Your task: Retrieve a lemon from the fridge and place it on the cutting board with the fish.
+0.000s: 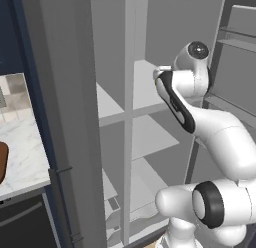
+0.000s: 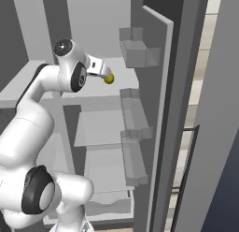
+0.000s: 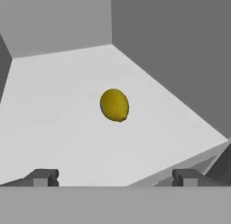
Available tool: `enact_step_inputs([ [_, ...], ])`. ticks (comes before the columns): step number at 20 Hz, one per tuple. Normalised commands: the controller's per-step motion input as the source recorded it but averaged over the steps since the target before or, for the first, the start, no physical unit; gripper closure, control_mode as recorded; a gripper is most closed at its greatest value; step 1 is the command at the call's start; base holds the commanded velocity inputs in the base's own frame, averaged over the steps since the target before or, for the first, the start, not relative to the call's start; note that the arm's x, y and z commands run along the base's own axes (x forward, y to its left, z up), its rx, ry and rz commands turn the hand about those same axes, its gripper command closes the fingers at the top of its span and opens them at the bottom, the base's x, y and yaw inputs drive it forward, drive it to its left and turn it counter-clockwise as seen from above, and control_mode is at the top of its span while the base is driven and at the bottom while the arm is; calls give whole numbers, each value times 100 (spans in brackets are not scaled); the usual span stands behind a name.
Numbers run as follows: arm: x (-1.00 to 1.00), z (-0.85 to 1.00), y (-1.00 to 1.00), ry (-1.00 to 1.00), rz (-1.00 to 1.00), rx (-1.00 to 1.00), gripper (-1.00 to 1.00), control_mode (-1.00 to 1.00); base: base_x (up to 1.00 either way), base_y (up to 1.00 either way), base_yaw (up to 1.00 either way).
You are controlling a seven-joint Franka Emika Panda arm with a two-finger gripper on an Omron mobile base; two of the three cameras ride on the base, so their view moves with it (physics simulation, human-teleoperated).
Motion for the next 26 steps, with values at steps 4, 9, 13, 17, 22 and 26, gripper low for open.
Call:
enact_step_inputs([
  [4,24,-14,0,10,0,0,-100,-100,0,0,0],
  [9,28,-16,0,4,0,0,-100,-100,0,0,0],
  [13,28,-15,0,2,0,0,-100,-100,0,0,0],
  [17,28,-9,0,1,0,0,-100,-100,0,0,0],
  [22,25,-4,-2,3,0,0,-100,-100,0,0,0],
  [26,38,-7,-4,3,0,0,-100,-100,0,0,0],
])
